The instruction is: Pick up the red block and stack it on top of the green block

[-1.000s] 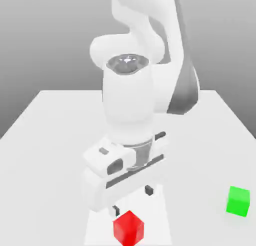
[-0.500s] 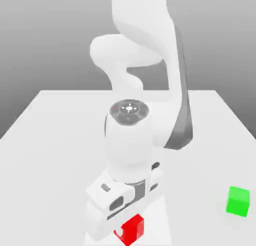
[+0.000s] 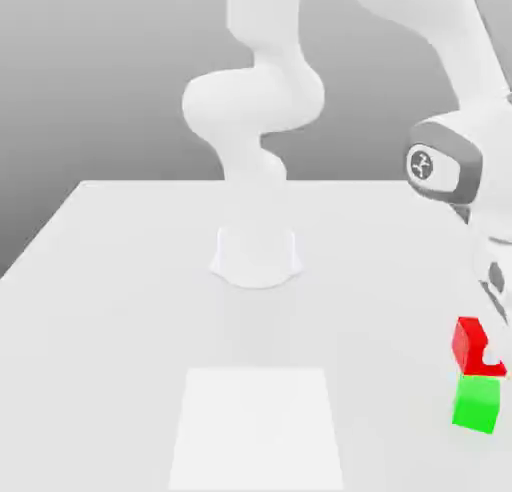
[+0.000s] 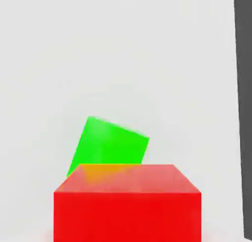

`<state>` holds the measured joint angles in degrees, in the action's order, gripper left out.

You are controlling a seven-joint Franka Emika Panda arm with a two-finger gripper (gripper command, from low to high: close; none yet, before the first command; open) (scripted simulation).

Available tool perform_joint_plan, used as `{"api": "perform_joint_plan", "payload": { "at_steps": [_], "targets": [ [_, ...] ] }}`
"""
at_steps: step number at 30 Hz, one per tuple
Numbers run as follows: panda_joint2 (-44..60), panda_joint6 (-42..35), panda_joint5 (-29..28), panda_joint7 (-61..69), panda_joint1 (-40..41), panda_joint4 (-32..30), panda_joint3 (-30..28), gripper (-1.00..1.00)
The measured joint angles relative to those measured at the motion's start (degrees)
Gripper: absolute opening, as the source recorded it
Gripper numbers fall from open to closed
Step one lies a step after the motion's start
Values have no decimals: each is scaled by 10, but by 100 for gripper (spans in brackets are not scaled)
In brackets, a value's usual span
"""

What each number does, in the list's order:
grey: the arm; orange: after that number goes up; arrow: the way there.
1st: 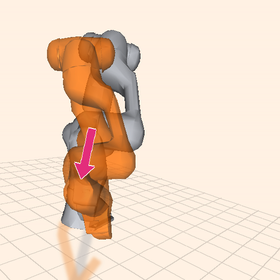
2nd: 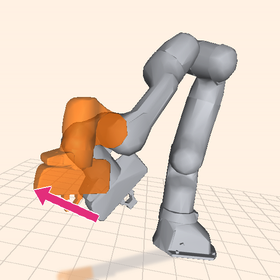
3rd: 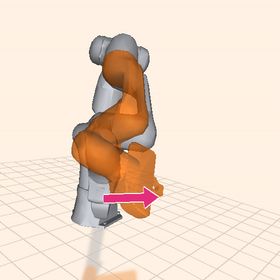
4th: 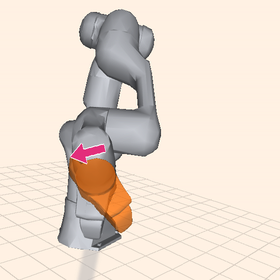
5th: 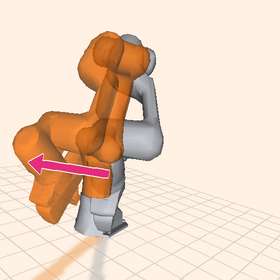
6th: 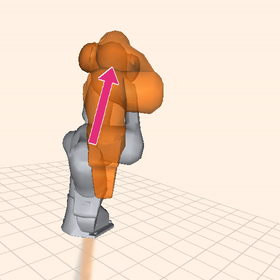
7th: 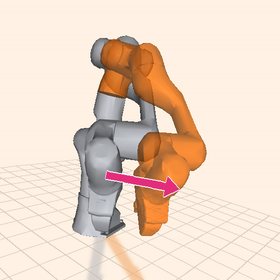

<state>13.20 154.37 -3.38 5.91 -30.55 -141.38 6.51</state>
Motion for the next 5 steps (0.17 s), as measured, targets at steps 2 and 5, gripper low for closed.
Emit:
{"api": "perform_joint_plan", "payload": {
  "at_steps": [2, 5],
  "targets": [
    [30, 29, -9, -6, -7, 2, -6, 100],
    [30, 28, -9, -6, -7, 2, -6, 100]
  ]
}}
